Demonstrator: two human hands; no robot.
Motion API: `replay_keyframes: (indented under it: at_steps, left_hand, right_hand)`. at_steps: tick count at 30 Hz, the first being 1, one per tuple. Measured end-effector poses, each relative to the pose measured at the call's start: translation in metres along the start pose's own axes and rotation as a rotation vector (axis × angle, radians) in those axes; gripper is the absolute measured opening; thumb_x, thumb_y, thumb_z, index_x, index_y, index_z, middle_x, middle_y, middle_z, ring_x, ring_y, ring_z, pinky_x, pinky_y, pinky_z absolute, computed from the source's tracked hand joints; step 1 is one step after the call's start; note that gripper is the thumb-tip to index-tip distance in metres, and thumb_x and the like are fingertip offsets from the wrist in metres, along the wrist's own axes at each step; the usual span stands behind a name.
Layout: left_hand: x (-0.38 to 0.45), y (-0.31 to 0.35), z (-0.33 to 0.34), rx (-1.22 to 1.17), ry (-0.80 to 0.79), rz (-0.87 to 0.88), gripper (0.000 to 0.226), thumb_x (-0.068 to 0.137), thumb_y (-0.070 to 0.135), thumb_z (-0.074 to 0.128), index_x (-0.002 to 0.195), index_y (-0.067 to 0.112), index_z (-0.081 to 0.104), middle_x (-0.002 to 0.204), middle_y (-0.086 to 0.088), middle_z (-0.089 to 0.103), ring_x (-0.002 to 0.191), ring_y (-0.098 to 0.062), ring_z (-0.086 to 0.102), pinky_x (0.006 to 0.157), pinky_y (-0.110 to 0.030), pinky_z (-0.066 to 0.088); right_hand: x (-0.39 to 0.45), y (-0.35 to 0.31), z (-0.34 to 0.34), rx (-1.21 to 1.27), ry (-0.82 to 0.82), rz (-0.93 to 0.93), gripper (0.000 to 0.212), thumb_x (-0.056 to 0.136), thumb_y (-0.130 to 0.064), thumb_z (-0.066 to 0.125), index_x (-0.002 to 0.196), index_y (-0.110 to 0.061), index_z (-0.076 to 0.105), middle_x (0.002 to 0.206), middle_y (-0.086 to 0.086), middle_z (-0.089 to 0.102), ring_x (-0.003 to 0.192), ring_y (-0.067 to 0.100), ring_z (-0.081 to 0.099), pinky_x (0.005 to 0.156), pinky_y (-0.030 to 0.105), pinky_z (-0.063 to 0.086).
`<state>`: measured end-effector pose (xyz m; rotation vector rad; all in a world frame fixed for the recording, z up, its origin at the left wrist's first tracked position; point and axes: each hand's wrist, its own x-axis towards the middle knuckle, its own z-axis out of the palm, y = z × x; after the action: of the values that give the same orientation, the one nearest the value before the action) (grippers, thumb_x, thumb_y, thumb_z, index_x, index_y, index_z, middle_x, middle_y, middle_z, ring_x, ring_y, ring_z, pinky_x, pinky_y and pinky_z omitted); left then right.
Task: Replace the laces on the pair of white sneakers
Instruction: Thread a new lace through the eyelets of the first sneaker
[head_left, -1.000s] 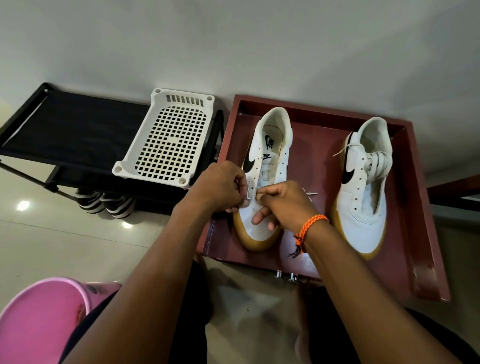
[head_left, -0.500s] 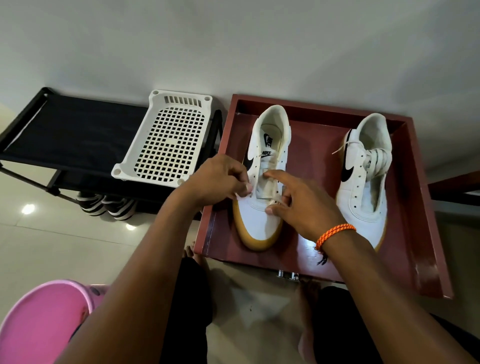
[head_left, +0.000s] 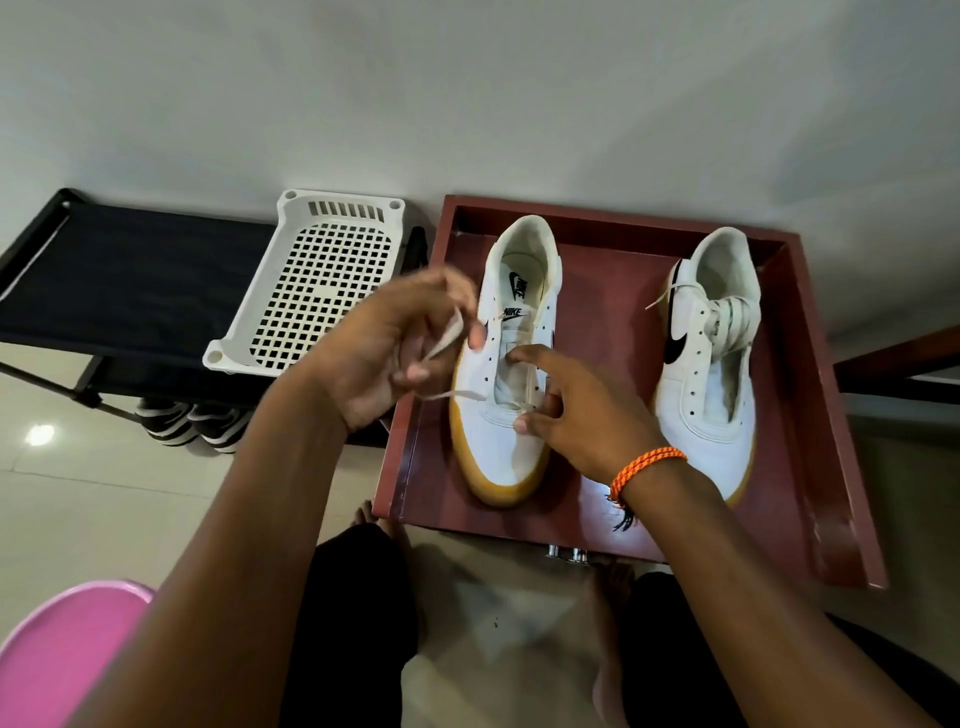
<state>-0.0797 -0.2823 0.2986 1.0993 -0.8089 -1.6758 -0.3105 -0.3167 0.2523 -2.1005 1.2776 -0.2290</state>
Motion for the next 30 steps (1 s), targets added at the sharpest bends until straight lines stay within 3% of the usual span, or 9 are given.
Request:
replay_keyframes:
  at_steps: [1,3,4,6,12,19,22,25,30]
  left_hand:
    - [0.002,-0.006,0.003,0.351,0.083,-0.065,0.024,0.107,0.01,0.048,0.088,0.012,0.063,0.071,-0.012,0.055,0.039,-0.012,0.038,0.039,-0.017,0.026]
    - [0.008,-0.023,0.005,1.034,0.127,-0.208,0.041,0.104,0.039,0.062,0.069,0.02,0.068,0.062,-0.004,0.055,0.05,-0.015,0.049,0.052,-0.024,0.036]
    - [0.009,-0.029,0.007,1.223,0.118,-0.281,0.047,0.098,0.056,0.068,0.066,0.022,0.07,0.061,0.002,0.06,0.057,-0.015,0.056,0.059,-0.027,0.042]
    - [0.011,-0.033,0.007,1.318,0.127,-0.298,0.05,0.086,0.07,0.074,0.066,0.024,0.071,0.066,0.007,0.065,0.067,-0.014,0.064,0.069,-0.033,0.051]
    - [0.007,-0.031,0.008,1.421,0.217,-0.173,0.044,0.08,0.066,0.081,0.078,0.028,0.062,0.08,0.01,0.065,0.078,-0.015,0.063,0.073,-0.036,0.051]
    - [0.007,-0.023,0.006,0.963,0.055,-0.066,0.017,0.094,0.025,0.081,0.083,0.013,0.079,0.091,0.001,0.076,0.094,-0.016,0.069,0.092,-0.04,0.053]
    - [0.001,-0.013,0.008,0.621,-0.003,0.0,0.022,0.096,0.022,0.076,0.09,0.001,0.074,0.112,-0.011,0.078,0.104,-0.026,0.072,0.092,-0.04,0.052]
    - [-0.004,-0.003,0.011,0.27,-0.108,0.006,0.016,0.103,0.014,0.063,0.092,0.002,0.067,0.133,-0.019,0.072,0.119,-0.04,0.072,0.099,-0.049,0.058]
    - [-0.01,0.001,0.004,-0.16,-0.304,0.094,0.021,0.105,0.016,0.052,0.09,0.006,0.065,0.136,-0.021,0.068,0.114,-0.038,0.075,0.095,-0.062,0.061]
  right_hand:
    - [0.0,0.001,0.0,0.003,0.002,0.001,0.069,0.085,-0.031,0.086,0.141,-0.051,0.051,0.075,-0.012,0.057,0.078,0.014,0.06,0.074,0.032,0.051]
    - [0.0,0.002,0.0,0.002,0.005,-0.008,0.07,0.084,-0.031,0.086,0.142,-0.05,0.051,0.074,-0.012,0.056,0.076,0.014,0.059,0.074,0.033,0.052]
    - [0.001,0.002,0.0,0.0,0.005,-0.009,0.071,0.084,-0.031,0.087,0.143,-0.049,0.051,0.074,-0.012,0.057,0.076,0.014,0.059,0.074,0.034,0.053]
    - [0.001,0.002,-0.001,-0.007,0.005,-0.014,0.071,0.084,-0.031,0.086,0.143,-0.049,0.052,0.074,-0.01,0.058,0.075,0.014,0.06,0.072,0.032,0.051]
    - [0.0,0.003,0.0,-0.019,0.003,-0.012,0.07,0.085,-0.032,0.086,0.144,-0.048,0.052,0.073,-0.011,0.057,0.074,0.013,0.06,0.069,0.027,0.043]
    - [0.001,0.002,0.001,-0.017,0.011,-0.007,0.071,0.085,-0.032,0.087,0.144,-0.048,0.052,0.072,-0.012,0.057,0.072,0.01,0.058,0.065,0.024,0.038]
    - [0.0,0.001,0.0,-0.032,0.009,-0.016,0.069,0.086,-0.033,0.086,0.143,-0.05,0.051,0.072,-0.014,0.054,0.074,0.011,0.057,0.062,0.026,0.037]
    - [0.0,0.0,-0.003,-0.035,-0.003,-0.019,0.071,0.087,-0.031,0.085,0.145,-0.049,0.049,0.074,-0.014,0.057,0.078,0.013,0.06,0.068,0.029,0.043]
    - [-0.001,0.001,-0.001,-0.014,-0.004,-0.022,0.071,0.086,-0.027,0.085,0.145,-0.048,0.05,0.074,-0.015,0.054,0.083,0.013,0.059,0.078,0.033,0.051]
